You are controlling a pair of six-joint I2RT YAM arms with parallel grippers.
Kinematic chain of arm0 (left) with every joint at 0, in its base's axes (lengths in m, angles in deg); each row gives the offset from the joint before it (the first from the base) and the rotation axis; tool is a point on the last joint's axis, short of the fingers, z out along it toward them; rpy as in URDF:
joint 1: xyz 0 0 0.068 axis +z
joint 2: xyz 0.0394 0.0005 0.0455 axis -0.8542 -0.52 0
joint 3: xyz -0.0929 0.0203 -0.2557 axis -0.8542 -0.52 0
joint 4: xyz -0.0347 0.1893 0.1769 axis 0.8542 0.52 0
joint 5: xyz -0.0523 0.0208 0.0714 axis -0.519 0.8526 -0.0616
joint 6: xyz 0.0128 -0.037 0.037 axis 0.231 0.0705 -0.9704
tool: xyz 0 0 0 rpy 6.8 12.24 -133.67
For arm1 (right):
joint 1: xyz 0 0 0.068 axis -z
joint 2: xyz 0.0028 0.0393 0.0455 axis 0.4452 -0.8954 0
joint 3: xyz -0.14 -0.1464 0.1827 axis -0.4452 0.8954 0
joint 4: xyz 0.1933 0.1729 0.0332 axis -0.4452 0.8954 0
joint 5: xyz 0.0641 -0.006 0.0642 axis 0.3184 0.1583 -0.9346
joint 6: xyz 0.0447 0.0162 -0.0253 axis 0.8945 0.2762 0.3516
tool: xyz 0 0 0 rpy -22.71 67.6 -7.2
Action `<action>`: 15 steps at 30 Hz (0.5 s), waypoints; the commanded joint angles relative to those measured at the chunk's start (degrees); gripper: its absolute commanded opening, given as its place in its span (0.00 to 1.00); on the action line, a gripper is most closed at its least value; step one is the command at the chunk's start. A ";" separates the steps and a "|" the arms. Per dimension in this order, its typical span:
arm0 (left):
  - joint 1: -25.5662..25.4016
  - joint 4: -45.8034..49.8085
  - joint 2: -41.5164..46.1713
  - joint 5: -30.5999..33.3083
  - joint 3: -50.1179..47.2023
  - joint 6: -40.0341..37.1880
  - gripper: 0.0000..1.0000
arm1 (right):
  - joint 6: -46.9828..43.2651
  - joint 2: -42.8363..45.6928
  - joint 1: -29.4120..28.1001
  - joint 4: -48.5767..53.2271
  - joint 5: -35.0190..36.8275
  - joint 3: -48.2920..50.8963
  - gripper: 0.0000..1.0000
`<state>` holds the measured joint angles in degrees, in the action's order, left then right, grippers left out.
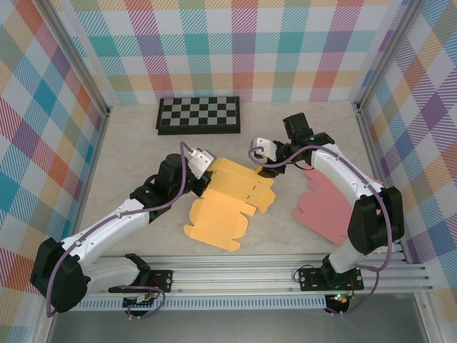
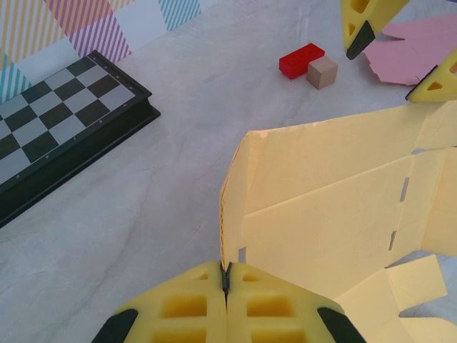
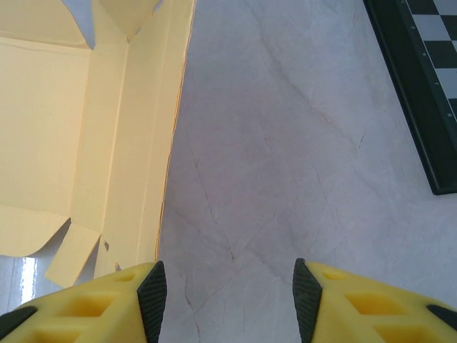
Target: Fold the paper box
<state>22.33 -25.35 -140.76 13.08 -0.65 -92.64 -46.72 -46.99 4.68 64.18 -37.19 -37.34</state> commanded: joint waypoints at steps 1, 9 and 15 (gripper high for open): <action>-1.01 -2.78 1.36 0.52 -0.46 -0.90 0.00 | 0.84 0.35 -0.22 0.47 -4.50 0.19 0.53; -1.28 -2.65 1.23 1.51 -0.50 -1.09 0.00 | 2.55 2.83 -0.22 4.00 -7.92 -3.33 0.56; -1.28 -3.31 1.60 1.50 -0.71 -0.75 0.00 | 1.90 3.11 -0.21 2.33 -6.19 -1.44 0.56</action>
<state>21.94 -25.57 -140.74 14.16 -0.65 -92.73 -44.70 -44.47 4.64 66.13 -41.35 -38.37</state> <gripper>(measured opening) 0.067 0.557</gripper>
